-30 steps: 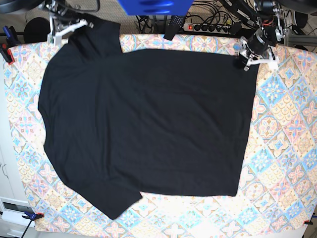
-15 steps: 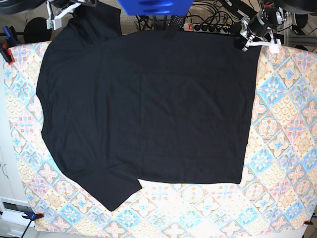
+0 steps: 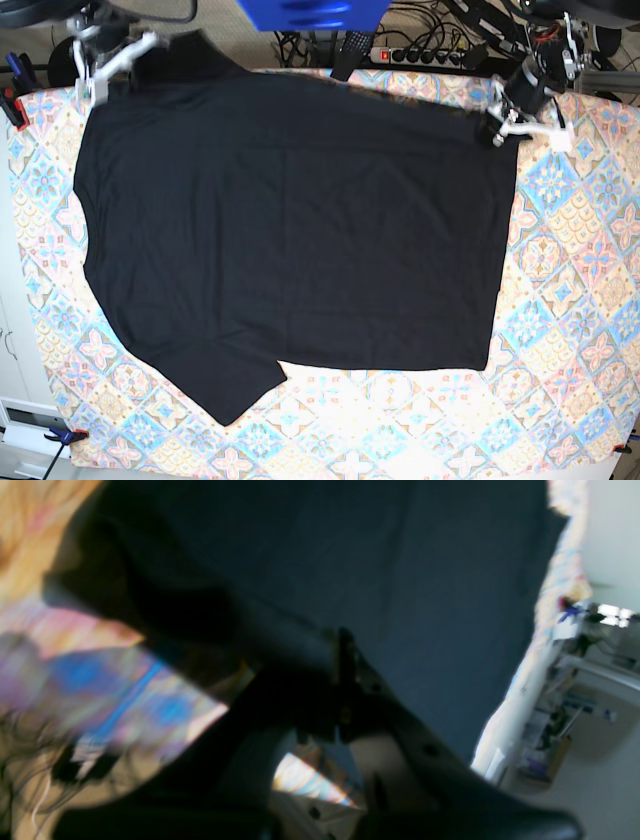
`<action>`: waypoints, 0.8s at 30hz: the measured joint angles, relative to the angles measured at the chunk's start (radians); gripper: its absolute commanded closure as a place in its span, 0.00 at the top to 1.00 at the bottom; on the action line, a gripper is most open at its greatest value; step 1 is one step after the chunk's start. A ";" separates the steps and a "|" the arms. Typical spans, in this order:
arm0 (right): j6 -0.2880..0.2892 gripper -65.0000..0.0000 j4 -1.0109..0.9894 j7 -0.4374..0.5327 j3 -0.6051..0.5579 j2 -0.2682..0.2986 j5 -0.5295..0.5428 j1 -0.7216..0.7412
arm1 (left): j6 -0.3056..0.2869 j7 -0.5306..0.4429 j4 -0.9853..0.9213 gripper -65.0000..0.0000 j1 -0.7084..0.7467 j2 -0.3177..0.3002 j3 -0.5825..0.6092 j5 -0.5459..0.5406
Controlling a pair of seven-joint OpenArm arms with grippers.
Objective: Fold the T-shirt properly
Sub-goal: 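Pull the held shoulders toward the robot, dragging the shirt, then drag the shirt further toward the robot with both grippers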
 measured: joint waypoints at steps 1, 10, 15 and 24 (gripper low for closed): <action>0.008 0.00 0.009 0.019 -0.002 0.000 0.015 0.033 | 0.000 0.002 0.000 0.00 -0.018 0.000 0.000 0.001; 0.006 0.00 -0.001 0.006 -0.007 -0.003 0.006 0.227 | -0.005 0.005 -0.019 0.00 -0.188 0.002 0.001 0.014; 0.006 0.00 -0.012 -0.006 -0.008 -0.002 0.010 0.311 | 0.004 0.002 -0.157 0.00 -0.285 0.001 0.001 0.048; 0.006 0.00 -0.151 -0.103 -0.008 -0.003 0.013 0.532 | 0.003 0.003 -0.325 0.00 -0.422 0.003 0.001 0.047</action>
